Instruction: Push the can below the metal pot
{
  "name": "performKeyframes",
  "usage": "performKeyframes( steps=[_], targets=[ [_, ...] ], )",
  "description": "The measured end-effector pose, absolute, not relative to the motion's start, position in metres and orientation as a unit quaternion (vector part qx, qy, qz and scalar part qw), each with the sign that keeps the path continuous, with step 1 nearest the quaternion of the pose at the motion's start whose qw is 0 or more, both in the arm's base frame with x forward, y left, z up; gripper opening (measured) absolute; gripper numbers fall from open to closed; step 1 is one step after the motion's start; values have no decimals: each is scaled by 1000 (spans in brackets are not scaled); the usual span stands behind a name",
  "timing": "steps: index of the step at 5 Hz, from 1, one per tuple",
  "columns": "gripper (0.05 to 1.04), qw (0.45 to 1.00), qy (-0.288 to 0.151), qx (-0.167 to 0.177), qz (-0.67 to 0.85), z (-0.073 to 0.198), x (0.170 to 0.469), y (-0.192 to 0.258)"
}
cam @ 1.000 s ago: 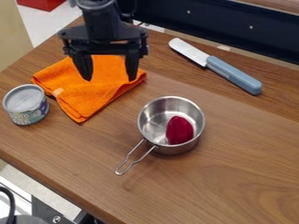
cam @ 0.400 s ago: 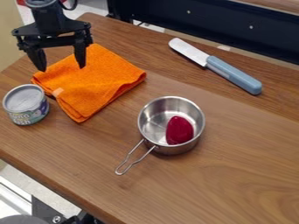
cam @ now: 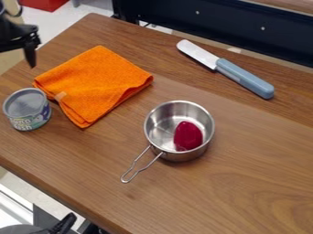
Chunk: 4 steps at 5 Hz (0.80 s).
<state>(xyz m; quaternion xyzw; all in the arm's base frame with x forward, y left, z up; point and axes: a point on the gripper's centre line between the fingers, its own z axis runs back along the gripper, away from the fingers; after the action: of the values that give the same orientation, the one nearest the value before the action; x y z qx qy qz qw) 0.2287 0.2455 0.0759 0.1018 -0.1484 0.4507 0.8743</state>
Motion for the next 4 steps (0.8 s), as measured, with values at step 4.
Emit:
performKeyframes(
  steps=[4],
  targets=[
    [995, 718, -285, 147, 618, 64, 215, 274]
  ],
)
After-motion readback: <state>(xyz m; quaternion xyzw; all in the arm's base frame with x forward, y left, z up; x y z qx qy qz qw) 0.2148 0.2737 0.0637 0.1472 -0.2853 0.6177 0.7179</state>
